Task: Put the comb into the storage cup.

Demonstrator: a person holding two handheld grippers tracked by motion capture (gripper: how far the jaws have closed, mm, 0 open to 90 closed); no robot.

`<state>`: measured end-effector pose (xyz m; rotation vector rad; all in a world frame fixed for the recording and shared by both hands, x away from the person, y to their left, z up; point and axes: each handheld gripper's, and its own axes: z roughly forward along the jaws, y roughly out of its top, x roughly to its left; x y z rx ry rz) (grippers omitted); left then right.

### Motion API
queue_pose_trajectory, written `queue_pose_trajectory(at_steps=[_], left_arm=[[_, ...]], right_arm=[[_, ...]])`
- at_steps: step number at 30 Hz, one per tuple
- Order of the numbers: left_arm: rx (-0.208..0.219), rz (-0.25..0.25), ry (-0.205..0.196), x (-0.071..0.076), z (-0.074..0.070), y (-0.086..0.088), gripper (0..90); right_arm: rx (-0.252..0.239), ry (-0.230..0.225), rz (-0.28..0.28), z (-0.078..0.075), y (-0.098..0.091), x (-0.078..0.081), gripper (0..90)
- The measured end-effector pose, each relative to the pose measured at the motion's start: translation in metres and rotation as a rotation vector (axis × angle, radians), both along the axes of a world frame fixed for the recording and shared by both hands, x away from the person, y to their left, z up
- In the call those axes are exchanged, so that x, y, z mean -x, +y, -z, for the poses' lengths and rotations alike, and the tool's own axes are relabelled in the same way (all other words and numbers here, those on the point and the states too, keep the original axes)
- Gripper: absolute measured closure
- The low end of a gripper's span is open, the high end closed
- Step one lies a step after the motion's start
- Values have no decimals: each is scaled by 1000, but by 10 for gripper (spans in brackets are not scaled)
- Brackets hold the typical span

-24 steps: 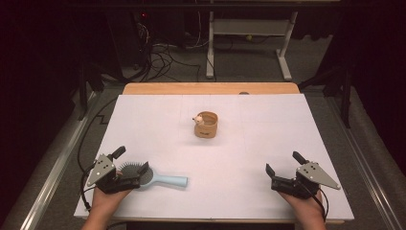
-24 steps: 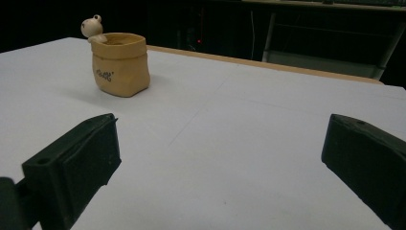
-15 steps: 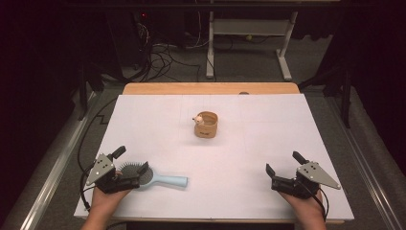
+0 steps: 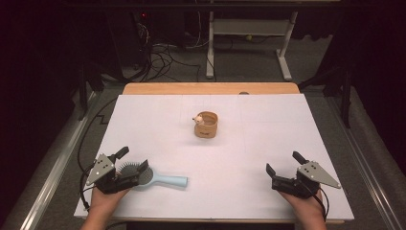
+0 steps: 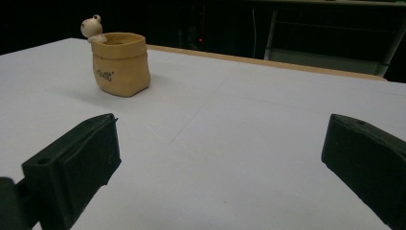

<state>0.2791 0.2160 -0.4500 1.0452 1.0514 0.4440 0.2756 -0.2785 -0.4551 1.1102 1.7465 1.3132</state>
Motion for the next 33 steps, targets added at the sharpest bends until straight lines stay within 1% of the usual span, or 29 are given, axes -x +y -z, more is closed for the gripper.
queue_pose_trajectory(at_steps=[2,4,5,7,8,9,11,14,15,16,17,18,19,20,21,22,23,25,26,27,29,30,31,32,33], left_arm=[[-10,-3,-6,0,1,-1,177],[-8,-1,-12,1,1,-1,220],[-20,-8,-21,2,1,-2,234],[-21,-7,-24,3,1,-2,264],[-24,-2,-27,4,1,-2,264],[-30,-2,-36,5,1,-3,303],[-32,3,-34,6,1,-3,317],[-33,9,-39,8,0,-4,397],[-28,7,-38,9,-1,-3,397],[-24,7,-36,11,-2,-2,471],[-24,7,-36,11,-2,-2,497],[-27,-1,-36,12,-3,-2,497],[-37,-6,-36,13,-4,0,534],[-31,-18,-38,14,-5,1,638],[-34,-33,-41,15,-5,2,638],[-41,-45,-44,17,-6,4,708],[-45,-56,-42,19,-6,5,737],[-51,-68,-33,22,-5,7,792],[-55,-73,-24,23,-4,8,792],[-56,-69,-13,25,-4,8,822],[-73,-73,18,29,-2,8,884],[-77,-69,33,31,0,8,899],[-91,-57,65,37,3,9,900],[-92,-50,81,40,5,10,900],[-92,-50,81,40,5,10,900]], right_arm=[[-2,-1,-1,0,0,0,3],[-2,0,-4,0,0,0,3],[-2,2,-3,0,1,0,3],[-2,3,-4,1,1,0,2],[-2,3,-4,1,1,0,2],[-7,4,-4,1,0,0,3],[-7,4,-4,1,0,0,3],[-4,3,-6,1,0,0,2],[-4,2,-7,1,1,0,3],[-6,2,-7,1,1,0,3],[-6,2,-7,1,1,0,3],[-5,1,-6,1,1,0,2],[-5,0,-5,1,1,0,2],[-7,0,-6,1,1,0,3],[-7,0,-6,1,1,0,3],[-9,1,-10,1,1,0,2],[-8,3,-10,1,1,0,3],[-10,5,-9,1,1,-1,3],[-10,5,-9,1,1,-1,3],[-11,5,-8,1,1,-1,3],[-13,4,-6,1,1,0,3],[-15,2,-5,0,0,0,3],[-18,0,-6,0,0,0,3],[-18,-1,-7,0,0,1,3],[-18,-1,-7,0,0,1,3]])
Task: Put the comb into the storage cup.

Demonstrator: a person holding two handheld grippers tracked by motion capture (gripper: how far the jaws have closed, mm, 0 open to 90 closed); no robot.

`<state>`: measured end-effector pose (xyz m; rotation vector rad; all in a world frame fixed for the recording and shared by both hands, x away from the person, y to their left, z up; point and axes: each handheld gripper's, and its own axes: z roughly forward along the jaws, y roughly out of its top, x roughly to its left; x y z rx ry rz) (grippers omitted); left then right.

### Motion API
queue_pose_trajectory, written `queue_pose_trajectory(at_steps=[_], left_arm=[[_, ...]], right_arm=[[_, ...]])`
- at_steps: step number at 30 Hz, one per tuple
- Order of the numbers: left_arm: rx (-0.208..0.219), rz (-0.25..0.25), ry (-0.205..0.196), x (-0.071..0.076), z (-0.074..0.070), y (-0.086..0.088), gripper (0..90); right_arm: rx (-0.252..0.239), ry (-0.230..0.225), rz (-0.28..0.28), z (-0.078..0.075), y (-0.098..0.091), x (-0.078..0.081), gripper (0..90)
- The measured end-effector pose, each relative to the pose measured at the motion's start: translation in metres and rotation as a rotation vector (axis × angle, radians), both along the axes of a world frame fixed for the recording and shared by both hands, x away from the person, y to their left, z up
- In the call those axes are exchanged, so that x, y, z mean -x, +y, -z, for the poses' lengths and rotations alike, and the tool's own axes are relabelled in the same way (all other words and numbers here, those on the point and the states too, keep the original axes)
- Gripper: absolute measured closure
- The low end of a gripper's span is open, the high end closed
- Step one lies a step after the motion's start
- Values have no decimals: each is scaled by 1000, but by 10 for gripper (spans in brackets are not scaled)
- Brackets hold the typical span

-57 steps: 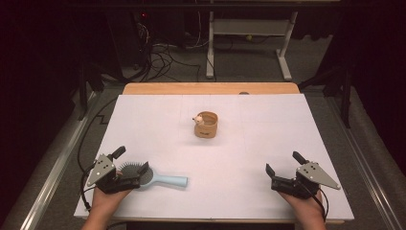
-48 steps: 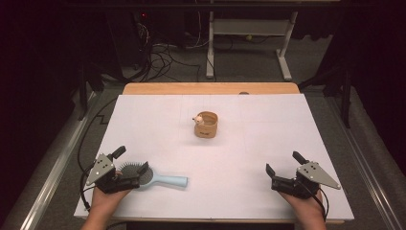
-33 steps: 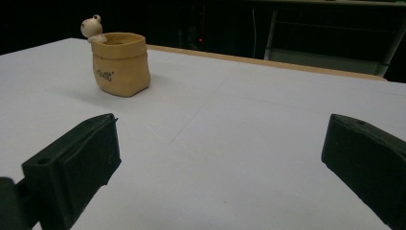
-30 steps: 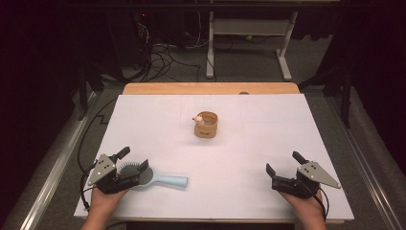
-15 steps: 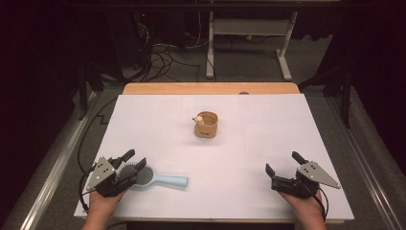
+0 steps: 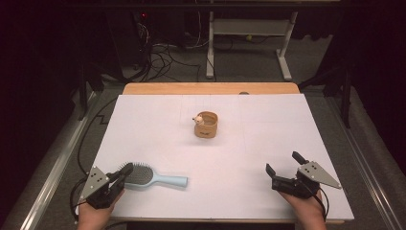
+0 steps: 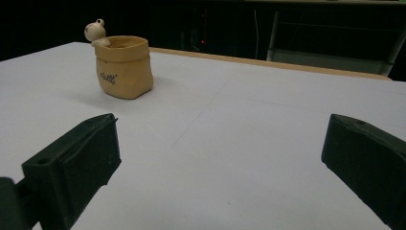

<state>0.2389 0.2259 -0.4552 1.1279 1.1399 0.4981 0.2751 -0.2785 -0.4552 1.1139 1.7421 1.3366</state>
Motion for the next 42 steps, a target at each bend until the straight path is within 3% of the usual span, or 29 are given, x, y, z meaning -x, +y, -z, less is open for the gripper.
queue_pose_trajectory(at_steps=[3,6,8,13,17,28,42], left_arm=[[-23,11,68,10,8,6,900],[-34,2,101,13,12,9,900],[-43,-7,158,14,18,11,900],[-123,-6,242,15,31,9,900],[-161,-43,269,10,36,8,900],[-192,-82,287,-7,37,3,900],[-165,-110,341,-56,29,2,900]], right_arm=[[3,-1,-3,-1,1,0,3],[3,0,-2,0,1,0,3],[5,3,1,0,1,-1,2],[1,0,2,-1,1,-1,3],[-1,2,3,-1,1,0,3],[-12,-7,11,-2,1,-1,4],[-10,-8,3,-3,3,1,4]])
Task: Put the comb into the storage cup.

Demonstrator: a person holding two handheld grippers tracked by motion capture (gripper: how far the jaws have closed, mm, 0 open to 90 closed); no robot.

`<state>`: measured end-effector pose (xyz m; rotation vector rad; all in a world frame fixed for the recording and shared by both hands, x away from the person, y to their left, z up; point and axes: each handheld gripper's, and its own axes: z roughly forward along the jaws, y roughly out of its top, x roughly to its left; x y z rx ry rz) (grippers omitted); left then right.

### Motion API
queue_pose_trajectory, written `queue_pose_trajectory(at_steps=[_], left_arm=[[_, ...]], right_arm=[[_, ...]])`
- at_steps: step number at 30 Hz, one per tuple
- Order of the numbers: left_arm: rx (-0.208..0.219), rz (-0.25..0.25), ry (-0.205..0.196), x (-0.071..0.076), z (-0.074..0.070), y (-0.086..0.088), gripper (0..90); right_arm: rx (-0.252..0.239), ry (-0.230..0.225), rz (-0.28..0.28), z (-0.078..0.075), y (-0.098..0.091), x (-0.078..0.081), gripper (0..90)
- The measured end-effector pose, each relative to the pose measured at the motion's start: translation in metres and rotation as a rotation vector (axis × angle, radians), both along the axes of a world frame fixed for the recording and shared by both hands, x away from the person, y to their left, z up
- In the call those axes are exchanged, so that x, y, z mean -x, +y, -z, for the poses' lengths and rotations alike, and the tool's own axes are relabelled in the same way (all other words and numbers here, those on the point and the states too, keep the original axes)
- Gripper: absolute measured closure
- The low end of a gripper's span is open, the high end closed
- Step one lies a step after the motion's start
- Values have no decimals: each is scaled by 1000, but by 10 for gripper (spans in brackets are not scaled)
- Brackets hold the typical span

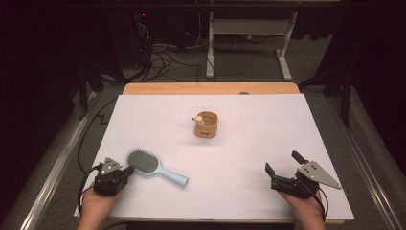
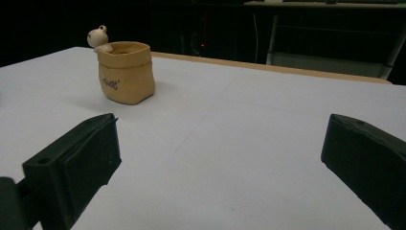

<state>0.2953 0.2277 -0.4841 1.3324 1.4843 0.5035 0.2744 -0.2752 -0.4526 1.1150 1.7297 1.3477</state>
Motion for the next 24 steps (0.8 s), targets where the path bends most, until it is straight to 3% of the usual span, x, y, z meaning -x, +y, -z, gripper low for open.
queue_pose_trajectory(at_steps=[6,13,24], left_arm=[[4,-8,7,-19,-1,-7,900],[35,-23,6,-31,0,-8,900],[11,-41,4,-55,-2,-15,900]], right_arm=[[5,5,0,1,0,-1,4],[2,6,-1,2,0,-1,4],[4,9,-4,2,1,-2,4]])
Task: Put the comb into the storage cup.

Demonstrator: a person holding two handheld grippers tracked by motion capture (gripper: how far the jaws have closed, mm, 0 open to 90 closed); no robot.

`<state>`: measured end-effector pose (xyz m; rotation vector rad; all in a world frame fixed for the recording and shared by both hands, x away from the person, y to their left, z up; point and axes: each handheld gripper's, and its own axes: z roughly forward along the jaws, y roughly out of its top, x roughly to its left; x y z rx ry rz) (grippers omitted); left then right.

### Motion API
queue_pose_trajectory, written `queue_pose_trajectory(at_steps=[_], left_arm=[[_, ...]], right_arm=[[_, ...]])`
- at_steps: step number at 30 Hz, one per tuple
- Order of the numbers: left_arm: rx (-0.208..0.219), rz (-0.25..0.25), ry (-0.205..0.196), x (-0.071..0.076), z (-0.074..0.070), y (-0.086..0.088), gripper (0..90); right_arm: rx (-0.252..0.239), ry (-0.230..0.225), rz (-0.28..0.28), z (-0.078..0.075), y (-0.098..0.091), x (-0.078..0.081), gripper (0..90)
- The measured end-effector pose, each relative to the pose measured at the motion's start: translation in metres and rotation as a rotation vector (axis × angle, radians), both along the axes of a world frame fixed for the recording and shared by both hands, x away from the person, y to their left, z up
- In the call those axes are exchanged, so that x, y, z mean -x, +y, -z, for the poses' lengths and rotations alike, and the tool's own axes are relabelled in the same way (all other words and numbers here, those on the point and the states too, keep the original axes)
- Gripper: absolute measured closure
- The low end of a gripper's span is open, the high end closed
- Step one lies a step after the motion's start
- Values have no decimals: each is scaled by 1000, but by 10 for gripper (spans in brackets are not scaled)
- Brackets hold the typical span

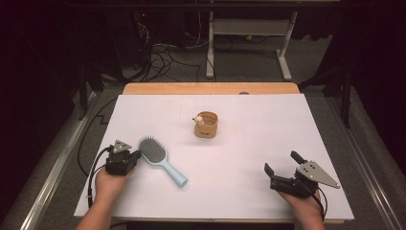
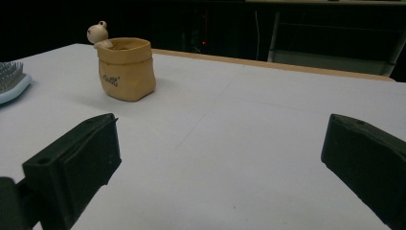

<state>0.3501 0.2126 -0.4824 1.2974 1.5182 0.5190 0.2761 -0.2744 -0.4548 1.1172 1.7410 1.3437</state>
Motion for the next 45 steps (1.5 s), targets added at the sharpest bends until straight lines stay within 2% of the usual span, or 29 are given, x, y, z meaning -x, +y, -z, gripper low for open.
queue_pose_trajectory(at_steps=[5,9,10,11,12,13,15,17,20,22,23,24,26,27,28,30,33,35,38,45], left_arm=[[8,-12,2,-10,4,-1,900],[33,-18,-14,-8,1,-2,900],[40,-17,-30,-5,-2,-3,900],[64,-6,-66,5,-11,-5,900],[64,-6,-66,5,-11,-5,900],[77,7,-83,11,-16,-7,900],[90,51,-106,24,-23,-15,900],[93,107,-108,36,-25,-29,900],[82,191,-96,49,-23,-51,900],[60,238,-90,54,-20,-65,900],[49,280,-77,59,-18,-76,900],[49,280,-77,59,-18,-76,900],[48,317,-64,64,-16,-86,900],[27,349,-54,69,-14,-95,900],[27,349,-54,69,-14,-95,900],[-10,382,-38,73,-8,-104,900],[-19,403,-28,75,-7,-109,900],[-53,431,-26,78,-4,-114,900],[-81,447,-8,80,-1,-118,900],[-95,454,9,80,-1,-117,900]], right_arm=[[5,-1,-5,0,1,-1,4],[4,-2,-4,0,0,0,4],[4,-2,-4,0,0,0,4],[4,-1,-2,0,0,0,4],[4,-1,-2,0,0,0,4],[3,0,-2,0,-1,0,4],[4,0,-1,1,-1,0,4],[2,0,-2,0,0,0,4],[7,-3,-5,0,1,0,4],[8,-4,-6,0,1,1,4],[8,-4,-6,0,1,1,4],[8,-4,-6,0,1,1,4],[3,-3,-3,0,0,1,4],[3,-3,-3,0,-1,1,4],[2,-2,-3,0,-1,0,4],[0,-3,-3,0,-1,0,4],[0,-5,-3,0,-1,1,4],[0,-5,-3,-1,-1,1,4],[1,-3,-3,-1,-1,0,4],[-2,-4,5,-1,-2,1,4]])
